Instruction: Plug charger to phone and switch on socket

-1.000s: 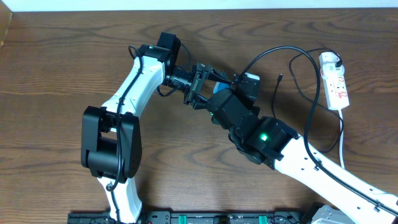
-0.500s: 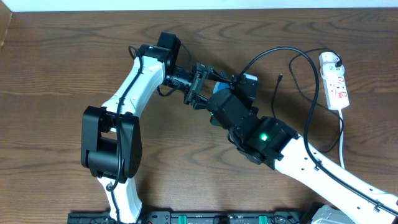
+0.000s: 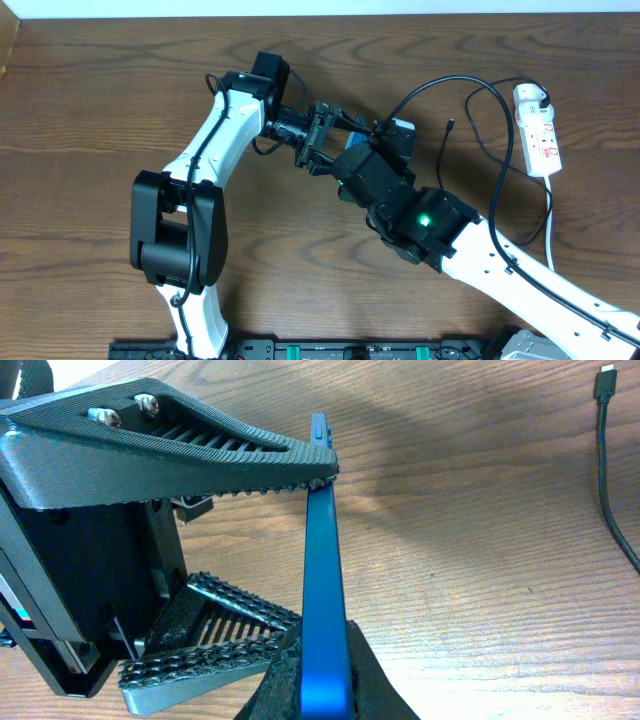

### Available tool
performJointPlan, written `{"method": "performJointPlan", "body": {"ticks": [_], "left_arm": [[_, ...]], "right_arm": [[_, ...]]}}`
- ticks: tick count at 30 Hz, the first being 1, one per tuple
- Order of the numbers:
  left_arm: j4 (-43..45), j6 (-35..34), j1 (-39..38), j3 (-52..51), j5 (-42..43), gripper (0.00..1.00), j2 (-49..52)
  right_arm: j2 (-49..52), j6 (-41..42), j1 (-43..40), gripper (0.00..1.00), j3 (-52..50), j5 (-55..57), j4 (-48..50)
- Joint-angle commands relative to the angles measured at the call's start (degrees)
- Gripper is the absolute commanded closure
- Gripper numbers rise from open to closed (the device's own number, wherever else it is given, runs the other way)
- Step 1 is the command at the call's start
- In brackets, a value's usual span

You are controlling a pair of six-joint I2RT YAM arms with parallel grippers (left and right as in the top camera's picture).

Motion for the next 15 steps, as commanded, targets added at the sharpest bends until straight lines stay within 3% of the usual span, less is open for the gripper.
{"method": "performJointPlan", "body": {"ticks": [1,6,11,15], "left_arm": [[-0.1,0.2,0.2,1.3,-1.1,0.29,-1.1],[2.3,0.2,2.8,1.3,-5.0,0.05,-1.2],[3.9,2.7,8.6,1.3,-5.0,0.04,-2.5],[0.0,12.2,14.6,1.3,-5.1,0.04,-8.0]], "right_arm": [[0.1,-0.3,0.3,0.99,1.5,0.3,0.0],[-1.7,-2.8,-0.5,0.99,1.5,0.8,0.0],[-5.2,-2.8,-4.2,0.99,1.5,-5.0,0.2],[-7.5,-2.8,-9.8,0.99,1.5,-12.5,0.2]]}}
